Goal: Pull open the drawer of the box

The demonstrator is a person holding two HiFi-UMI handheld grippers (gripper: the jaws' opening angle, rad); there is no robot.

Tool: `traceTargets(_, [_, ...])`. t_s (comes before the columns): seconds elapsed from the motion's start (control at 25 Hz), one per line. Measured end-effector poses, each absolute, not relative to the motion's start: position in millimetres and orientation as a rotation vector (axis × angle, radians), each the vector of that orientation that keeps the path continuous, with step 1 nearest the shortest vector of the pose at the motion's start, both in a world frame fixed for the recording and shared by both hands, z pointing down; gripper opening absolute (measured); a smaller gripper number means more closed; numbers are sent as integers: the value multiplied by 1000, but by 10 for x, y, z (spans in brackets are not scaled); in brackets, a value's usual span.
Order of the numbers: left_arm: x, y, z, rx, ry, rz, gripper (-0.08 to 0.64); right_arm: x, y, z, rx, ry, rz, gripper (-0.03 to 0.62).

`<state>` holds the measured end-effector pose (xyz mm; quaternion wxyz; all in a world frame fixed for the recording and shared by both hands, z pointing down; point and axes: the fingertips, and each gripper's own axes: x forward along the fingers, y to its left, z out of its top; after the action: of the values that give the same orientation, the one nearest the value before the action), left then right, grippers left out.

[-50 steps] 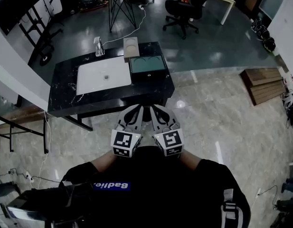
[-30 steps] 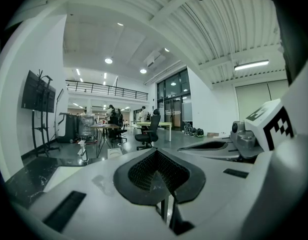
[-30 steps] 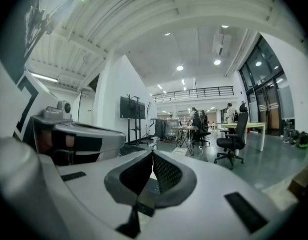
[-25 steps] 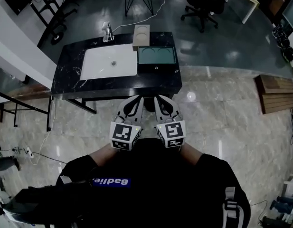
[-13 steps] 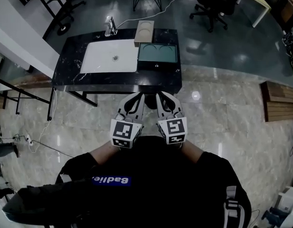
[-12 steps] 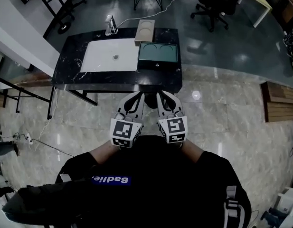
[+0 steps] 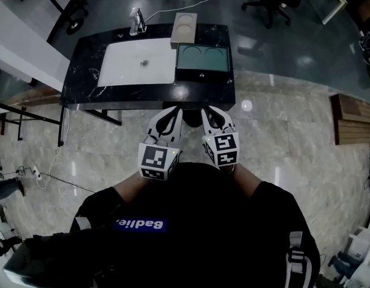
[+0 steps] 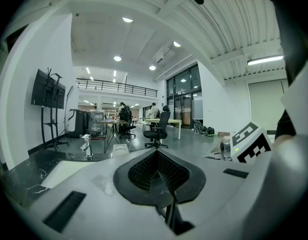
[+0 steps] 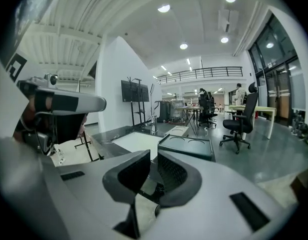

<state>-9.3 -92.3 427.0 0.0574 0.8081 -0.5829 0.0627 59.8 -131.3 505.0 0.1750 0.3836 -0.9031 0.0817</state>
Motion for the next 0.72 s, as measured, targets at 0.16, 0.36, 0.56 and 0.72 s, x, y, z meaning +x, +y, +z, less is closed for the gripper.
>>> traceTargets(0.16, [-267,-1145,4282,2489,-1727,188,-8,502,-1628,5284,1139,-2478,276,37])
traceTargets(0.36, [-589,-1505,4205,2557,-1693,143,-8,347,-2048,5521,1226,-2364,317,60])
traceTargets(0.56, [-937,-1860,4193,2604,-1621,114,-8,182,-2497,5754,1325,-2233,339,61])
traceTargets(0.72, [-1104,-1997,4268,2632,-1559,134,-8,126,-2717,5930,1408,-2131,358,61])
